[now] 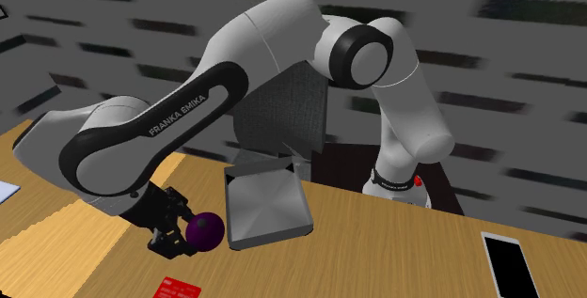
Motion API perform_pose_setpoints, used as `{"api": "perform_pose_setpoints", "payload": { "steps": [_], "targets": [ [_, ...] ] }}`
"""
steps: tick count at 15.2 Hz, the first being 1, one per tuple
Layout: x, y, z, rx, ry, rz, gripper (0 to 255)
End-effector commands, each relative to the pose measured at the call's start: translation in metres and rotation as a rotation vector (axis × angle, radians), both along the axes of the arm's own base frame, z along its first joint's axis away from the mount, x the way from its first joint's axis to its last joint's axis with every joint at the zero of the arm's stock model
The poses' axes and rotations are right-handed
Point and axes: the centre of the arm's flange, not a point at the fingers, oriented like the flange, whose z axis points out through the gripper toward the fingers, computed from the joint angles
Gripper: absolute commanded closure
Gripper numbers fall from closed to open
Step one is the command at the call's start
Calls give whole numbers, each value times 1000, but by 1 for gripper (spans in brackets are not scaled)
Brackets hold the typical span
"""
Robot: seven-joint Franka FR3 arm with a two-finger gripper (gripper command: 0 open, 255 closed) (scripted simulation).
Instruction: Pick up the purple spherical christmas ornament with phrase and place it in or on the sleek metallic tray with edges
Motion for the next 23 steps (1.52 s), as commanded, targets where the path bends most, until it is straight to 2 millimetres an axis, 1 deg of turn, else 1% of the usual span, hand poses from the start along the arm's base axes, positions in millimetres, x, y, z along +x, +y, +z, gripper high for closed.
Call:
{"api": "perform_pose_setpoints", "payload": {
  "steps": [1, 6, 23],
  "targets": [
    [0, 0, -1, -1, 3, 0, 255],
    [0, 0, -1, -1, 3, 0, 255],
    [0, 0, 88, -1, 3, 0, 255]
  ]
}}
